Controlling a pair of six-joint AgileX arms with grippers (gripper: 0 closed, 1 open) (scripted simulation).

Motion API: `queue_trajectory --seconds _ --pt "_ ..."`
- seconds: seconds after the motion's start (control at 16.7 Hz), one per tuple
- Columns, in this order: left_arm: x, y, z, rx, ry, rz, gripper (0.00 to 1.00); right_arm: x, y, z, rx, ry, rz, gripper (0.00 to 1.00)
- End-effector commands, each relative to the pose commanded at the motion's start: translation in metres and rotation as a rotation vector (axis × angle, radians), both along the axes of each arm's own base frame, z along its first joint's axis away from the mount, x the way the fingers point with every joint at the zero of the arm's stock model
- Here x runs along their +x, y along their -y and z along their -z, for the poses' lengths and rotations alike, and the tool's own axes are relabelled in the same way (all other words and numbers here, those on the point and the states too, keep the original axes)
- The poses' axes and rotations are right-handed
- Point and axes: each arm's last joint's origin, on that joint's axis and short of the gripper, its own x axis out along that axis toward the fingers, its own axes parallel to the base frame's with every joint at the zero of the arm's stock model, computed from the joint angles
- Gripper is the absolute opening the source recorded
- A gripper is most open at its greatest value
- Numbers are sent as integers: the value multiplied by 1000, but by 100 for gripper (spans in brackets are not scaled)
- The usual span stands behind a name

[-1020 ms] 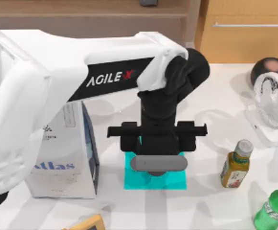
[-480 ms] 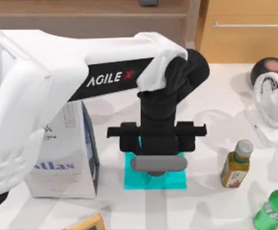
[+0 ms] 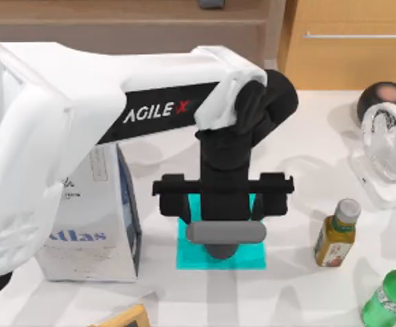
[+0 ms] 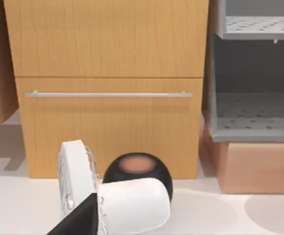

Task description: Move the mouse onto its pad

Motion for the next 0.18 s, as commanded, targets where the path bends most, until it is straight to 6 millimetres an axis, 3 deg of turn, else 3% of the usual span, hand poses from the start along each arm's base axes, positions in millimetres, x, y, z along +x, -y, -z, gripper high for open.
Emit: queue_trajectory --seconds 0.18 --pt "0 0 0 0 0 0 100 0 0 0 0 0 0 100"
